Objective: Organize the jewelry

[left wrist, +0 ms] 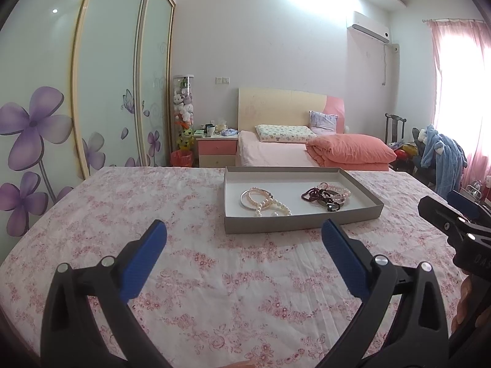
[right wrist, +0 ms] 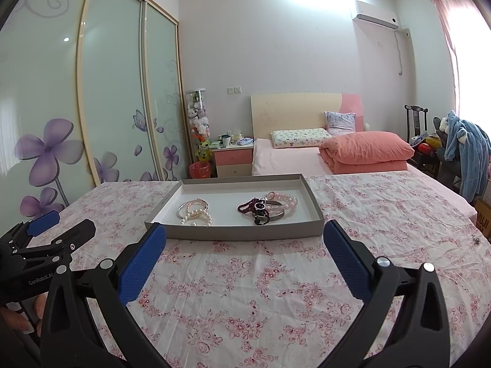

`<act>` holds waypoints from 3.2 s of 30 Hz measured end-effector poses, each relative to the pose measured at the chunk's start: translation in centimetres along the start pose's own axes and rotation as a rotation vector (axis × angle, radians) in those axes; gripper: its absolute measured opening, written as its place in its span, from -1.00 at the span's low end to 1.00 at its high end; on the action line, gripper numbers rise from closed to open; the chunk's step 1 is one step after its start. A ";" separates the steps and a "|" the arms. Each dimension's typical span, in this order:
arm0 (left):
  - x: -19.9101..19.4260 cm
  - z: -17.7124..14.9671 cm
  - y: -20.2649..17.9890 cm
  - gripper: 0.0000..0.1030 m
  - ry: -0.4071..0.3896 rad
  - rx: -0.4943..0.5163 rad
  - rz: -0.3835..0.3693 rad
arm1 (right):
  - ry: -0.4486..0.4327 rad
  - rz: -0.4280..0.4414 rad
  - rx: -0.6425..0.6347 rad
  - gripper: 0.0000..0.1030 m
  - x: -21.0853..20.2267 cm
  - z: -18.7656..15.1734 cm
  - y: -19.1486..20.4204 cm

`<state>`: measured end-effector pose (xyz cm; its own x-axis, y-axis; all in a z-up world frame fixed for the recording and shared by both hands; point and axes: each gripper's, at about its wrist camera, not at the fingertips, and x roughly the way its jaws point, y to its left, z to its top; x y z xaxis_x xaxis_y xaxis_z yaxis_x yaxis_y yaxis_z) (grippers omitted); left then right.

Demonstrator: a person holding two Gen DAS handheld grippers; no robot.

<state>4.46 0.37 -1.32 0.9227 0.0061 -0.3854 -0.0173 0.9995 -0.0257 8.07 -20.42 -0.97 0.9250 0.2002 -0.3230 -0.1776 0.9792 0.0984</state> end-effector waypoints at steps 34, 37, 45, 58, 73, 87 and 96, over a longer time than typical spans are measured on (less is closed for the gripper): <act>0.8 -0.6 -0.2 0.92 0.023 0.003 0.004 | 0.012 0.002 0.012 0.97 0.4 -0.6 0.0; 0.8 -0.7 -0.3 0.92 0.024 0.003 0.003 | 0.013 0.001 0.013 0.97 0.4 -0.7 0.1; 0.8 -0.7 -0.4 0.92 0.024 0.003 0.003 | 0.013 0.002 0.012 0.97 0.4 -0.7 0.1; 0.8 -0.6 -0.4 0.92 0.025 0.003 0.002 | 0.014 0.002 0.013 0.97 0.4 -0.7 0.1; 0.7 -0.7 -0.7 0.92 0.029 0.005 0.000 | 0.016 0.002 0.014 0.97 0.4 -0.7 0.1; 0.8 -0.5 -0.7 0.92 0.029 0.004 0.002 | 0.016 0.002 0.015 0.97 0.4 -0.7 0.1; 0.8 -0.7 -0.9 0.92 0.038 0.002 0.000 | 0.017 0.002 0.015 0.97 0.4 -0.8 0.2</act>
<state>4.91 -0.54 -2.20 0.9076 0.0048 -0.4199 -0.0166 0.9996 -0.0244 8.17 -20.13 -1.79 0.9187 0.2030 -0.3387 -0.1746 0.9782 0.1128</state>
